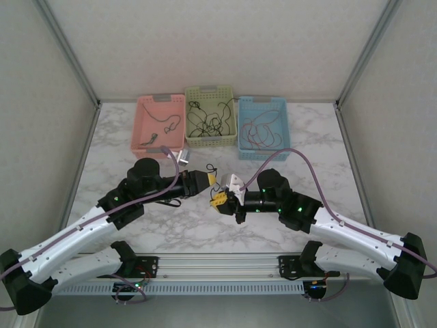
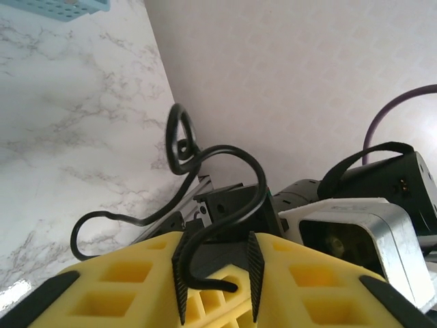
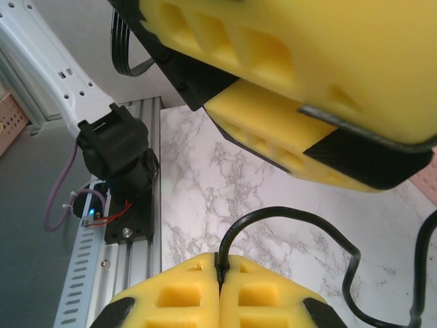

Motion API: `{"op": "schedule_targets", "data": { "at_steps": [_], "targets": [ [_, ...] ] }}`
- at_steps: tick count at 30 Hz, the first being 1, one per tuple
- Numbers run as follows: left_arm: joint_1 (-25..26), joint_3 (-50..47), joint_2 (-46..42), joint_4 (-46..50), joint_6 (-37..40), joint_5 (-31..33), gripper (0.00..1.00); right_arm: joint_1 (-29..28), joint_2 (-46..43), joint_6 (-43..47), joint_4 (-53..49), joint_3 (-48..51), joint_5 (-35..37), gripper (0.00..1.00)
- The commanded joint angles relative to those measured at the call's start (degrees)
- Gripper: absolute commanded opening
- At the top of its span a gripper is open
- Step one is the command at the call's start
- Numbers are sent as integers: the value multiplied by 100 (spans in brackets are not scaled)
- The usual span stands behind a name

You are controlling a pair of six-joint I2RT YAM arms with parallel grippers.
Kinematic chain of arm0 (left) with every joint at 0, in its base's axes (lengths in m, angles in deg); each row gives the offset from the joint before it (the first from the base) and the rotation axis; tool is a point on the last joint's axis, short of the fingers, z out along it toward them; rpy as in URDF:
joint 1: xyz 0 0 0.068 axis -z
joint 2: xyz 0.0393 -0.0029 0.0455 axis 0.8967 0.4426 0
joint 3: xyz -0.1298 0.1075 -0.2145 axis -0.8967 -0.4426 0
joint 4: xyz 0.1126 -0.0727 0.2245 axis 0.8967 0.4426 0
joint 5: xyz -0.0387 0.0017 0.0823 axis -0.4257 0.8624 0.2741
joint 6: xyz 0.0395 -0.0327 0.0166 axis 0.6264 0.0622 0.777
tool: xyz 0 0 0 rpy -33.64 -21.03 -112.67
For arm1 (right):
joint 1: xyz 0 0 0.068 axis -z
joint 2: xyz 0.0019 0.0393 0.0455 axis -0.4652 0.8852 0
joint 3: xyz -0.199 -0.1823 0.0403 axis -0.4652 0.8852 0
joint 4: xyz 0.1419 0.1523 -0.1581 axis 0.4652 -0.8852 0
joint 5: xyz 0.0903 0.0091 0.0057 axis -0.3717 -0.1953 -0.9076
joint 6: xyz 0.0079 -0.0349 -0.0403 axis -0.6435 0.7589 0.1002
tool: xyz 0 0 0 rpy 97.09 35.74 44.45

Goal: Untangle the cables

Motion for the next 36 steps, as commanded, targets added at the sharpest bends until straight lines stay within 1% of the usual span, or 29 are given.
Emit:
{"op": "schedule_targets", "data": {
  "at_steps": [1,3,5,7,9,10,12,16,17,19,22,26,29,30,32,34,36],
  "targets": [
    [51,58,24,-226,-88,163,27,-43,32,76,110,-79,84,0],
    [51,76,28,-156,-63,200,25,-40,50,72,106,-87,81,0],
    [51,100,-2,-69,-19,260,21,-43,70,68,102,-93,71,0],
    [51,143,-42,83,66,338,13,-36,73,76,93,-83,89,0],
    [51,224,-92,365,277,491,2,-43,60,74,96,-68,113,0],
    [51,295,-139,749,422,646,0,-42,61,69,102,-45,144,0],
    [51,422,-238,1352,697,972,0,-43,56,67,110,1,227,0],
    [-35,805,-560,2688,1302,1625,0,-37,63,107,-37,107,740,0],
    [-120,875,-703,2915,1390,1687,0,-42,72,152,-106,153,889,0],
    [-336,995,-995,3158,1482,1576,0,-37,117,248,-238,228,1303,0],
    [-608,1394,-1286,3581,1631,1276,0,-43,327,404,-525,267,2256,0],
    [-686,2010,-1470,4043,1844,1003,0,-23,639,489,-618,301,3718,0],
    [-696,2309,-1511,4170,1854,706,0,148,765,338,-547,340,4350,0],
    [-695,2386,-1532,4221,1863,651,0,249,798,256,-549,339,4510,0],
    [-696,2560,-1616,4297,1863,553,0,645,843,-31,-608,367,4689,0],
    [-695,2748,-1691,4425,1872,535,0,1073,779,-348,-614,475,4645,0],
    [-696,2935,-1727,4584,1915,593,0,1474,601,-554,-516,673,4444,0]
  ]
}}
